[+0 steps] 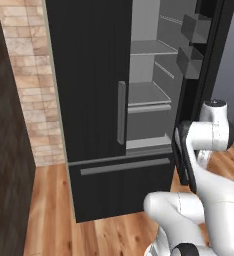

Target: Place one of the steaks on the plate and the other in the bowl. Then place the bowl in the fridge.

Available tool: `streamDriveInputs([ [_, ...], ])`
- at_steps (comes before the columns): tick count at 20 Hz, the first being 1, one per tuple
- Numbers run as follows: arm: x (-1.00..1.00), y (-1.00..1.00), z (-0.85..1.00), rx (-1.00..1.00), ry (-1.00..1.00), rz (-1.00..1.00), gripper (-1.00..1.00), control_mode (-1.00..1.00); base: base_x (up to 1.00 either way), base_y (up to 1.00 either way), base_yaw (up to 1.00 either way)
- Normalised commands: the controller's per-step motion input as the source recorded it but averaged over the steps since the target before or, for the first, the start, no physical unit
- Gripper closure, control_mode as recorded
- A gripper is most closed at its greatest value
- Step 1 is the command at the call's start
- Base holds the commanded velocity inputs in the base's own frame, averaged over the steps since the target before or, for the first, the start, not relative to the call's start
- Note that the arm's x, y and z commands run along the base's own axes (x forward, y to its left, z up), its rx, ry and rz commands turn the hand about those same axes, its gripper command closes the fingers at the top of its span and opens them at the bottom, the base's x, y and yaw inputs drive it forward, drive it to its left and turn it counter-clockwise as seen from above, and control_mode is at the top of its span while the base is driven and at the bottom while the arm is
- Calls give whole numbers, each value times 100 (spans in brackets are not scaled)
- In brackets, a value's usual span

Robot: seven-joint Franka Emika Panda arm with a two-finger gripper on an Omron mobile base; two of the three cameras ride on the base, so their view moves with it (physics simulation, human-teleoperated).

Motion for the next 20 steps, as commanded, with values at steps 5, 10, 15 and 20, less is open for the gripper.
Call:
streamDriveInputs([
  [5, 13, 2, 3, -16, 6, -58, -100, -100, 0, 0, 0],
  [10, 8, 10, -1, 13, -20, -83, -100, -100, 0, 0, 0],
  [15, 32, 23, 3, -15, -12, -19, -100, -100, 0, 0, 0],
  [20, 28, 36, 3, -33, -4, 0, -100, -100, 0, 0, 0],
])
